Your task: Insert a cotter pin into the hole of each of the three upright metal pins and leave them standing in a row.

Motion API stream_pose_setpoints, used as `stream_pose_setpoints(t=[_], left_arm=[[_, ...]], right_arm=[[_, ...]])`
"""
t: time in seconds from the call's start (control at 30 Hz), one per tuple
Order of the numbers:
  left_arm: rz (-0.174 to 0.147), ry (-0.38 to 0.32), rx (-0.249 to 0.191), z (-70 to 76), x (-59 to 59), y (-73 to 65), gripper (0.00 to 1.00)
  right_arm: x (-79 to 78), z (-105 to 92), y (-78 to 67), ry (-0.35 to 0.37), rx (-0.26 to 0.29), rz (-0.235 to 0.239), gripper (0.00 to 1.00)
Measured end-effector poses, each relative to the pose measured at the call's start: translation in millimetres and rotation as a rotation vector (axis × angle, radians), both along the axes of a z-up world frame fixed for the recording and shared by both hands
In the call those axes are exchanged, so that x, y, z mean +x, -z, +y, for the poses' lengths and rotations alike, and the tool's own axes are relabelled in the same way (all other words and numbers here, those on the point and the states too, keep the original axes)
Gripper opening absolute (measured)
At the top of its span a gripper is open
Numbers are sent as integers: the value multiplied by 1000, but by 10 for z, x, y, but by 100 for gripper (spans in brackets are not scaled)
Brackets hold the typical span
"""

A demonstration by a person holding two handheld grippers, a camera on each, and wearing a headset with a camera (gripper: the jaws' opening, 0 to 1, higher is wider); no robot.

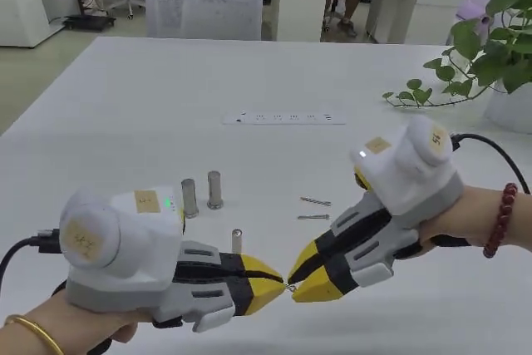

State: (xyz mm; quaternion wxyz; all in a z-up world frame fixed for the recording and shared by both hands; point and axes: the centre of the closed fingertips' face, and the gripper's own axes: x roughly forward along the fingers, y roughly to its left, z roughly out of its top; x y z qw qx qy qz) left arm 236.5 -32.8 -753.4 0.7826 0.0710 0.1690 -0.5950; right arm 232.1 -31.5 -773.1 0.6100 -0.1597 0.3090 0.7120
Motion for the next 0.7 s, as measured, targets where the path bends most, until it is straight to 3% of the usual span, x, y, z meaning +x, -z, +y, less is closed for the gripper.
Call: stream_pose_setpoints(t=[0.7], left_arm=[[-49, 73, -4, -40, -101, -59, 0]], right_arm=[[-120, 8, -21, -53, 10, 51, 6]])
